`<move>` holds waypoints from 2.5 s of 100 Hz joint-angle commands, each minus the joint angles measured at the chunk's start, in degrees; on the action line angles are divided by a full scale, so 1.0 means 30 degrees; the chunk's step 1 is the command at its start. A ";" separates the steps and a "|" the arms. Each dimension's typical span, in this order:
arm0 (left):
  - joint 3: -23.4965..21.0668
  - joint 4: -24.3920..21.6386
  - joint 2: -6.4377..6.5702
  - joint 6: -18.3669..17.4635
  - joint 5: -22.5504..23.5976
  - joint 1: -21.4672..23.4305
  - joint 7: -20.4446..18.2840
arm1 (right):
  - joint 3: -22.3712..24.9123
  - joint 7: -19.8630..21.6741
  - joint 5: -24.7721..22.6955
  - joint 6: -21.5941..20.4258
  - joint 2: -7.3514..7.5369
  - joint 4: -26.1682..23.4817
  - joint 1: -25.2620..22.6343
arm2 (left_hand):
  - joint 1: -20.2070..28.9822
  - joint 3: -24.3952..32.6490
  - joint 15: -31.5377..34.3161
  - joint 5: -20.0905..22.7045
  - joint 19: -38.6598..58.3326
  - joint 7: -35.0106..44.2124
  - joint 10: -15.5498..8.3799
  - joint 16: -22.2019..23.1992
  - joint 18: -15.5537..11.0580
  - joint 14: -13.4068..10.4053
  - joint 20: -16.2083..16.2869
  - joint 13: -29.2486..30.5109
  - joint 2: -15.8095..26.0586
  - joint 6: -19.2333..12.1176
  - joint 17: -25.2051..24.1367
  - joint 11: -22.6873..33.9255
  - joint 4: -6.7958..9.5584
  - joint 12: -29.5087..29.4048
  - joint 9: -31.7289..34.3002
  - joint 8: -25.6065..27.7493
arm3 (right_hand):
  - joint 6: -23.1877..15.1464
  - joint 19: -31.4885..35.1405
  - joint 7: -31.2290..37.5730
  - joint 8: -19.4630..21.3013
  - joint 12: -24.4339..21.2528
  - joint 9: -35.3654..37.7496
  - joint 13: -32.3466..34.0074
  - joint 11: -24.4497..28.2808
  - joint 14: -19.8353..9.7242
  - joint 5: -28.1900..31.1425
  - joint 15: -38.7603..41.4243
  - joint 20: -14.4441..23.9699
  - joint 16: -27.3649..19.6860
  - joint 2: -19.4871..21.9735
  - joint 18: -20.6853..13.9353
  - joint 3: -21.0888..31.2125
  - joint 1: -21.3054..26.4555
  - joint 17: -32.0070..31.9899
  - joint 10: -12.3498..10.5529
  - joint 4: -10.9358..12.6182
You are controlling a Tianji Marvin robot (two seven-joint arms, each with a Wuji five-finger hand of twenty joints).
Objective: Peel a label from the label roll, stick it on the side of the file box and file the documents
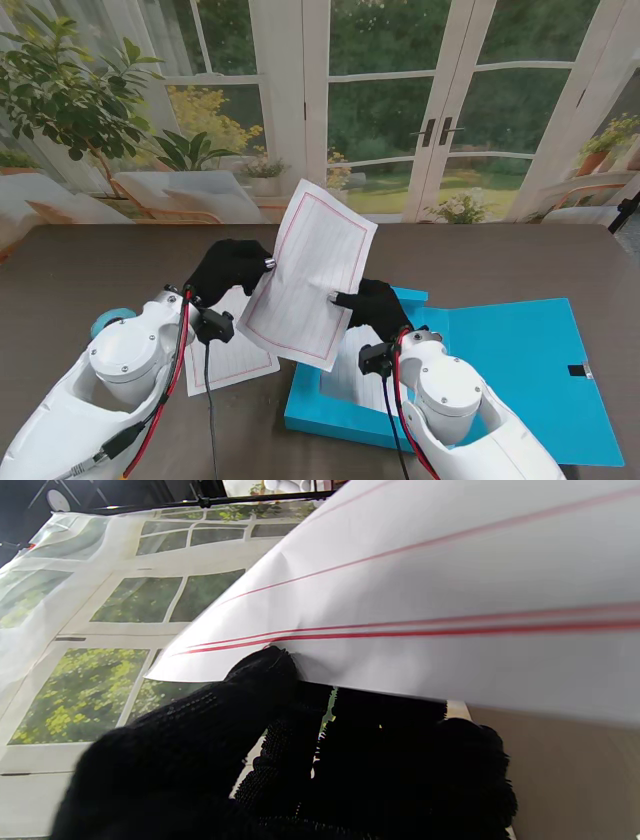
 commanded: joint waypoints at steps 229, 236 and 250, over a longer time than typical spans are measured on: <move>-0.1088 0.1300 -0.0072 0.2042 0.2418 0.0844 0.0279 | 0.3689 0.7619 -0.8960 0.3247 0.2644 0.0341 -0.0946 | -0.1115 -0.5491 -1.7581 -0.2421 -2.6256 -1.5318 0.1312 -0.7612 -0.0832 0.1061 -0.1138 -1.1087 0.4438 0.1159 -1.0096 -0.6694 0.2744 -1.4434 -0.8128 -0.2437 | 0.0346 0.3968 0.2247 -0.1458 0.0951 0.1858 0.2225 -0.0940 0.0142 0.2120 0.0349 -0.1846 0.0117 0.0987 -0.0645 0.4353 -0.0531 -0.3565 -0.0783 2.2672; -0.1101 0.1283 -0.0078 0.2040 0.2419 0.0865 0.0309 | 0.3658 0.7702 -0.9028 0.3466 0.2669 0.0286 -0.0973 | -0.1111 -0.5524 -1.7581 -0.2413 -2.6316 -1.5315 0.1295 -0.7613 -0.0847 0.1011 -0.1046 -1.1091 0.4462 0.1161 -1.0094 -0.6690 0.2742 -1.4432 -0.8121 -0.2435 | 0.0285 0.3967 0.2275 -0.1340 0.0929 0.1802 0.2211 -0.0910 0.0142 0.2050 0.0351 -0.1857 0.0116 0.1056 -0.0656 0.4409 -0.0612 -0.3591 -0.0786 2.2815; -0.1113 0.1261 -0.0092 0.2034 0.2347 0.0893 0.0349 | 0.3529 0.7863 -0.9120 0.3936 0.2712 0.0230 -0.0997 | -0.1108 -0.5594 -1.7579 -0.2416 -2.6450 -1.5320 0.1284 -0.7617 -0.0867 0.1035 -0.0858 -1.1094 0.4521 0.1163 -1.0115 -0.6687 0.2748 -1.4432 -0.8118 -0.2435 | 0.0250 0.3942 0.2242 -0.1224 0.0879 0.1734 0.2100 -0.0869 0.0135 0.2020 0.0328 -0.1882 0.0107 0.1164 -0.0704 0.4477 -0.0688 -0.3693 -0.0759 2.3002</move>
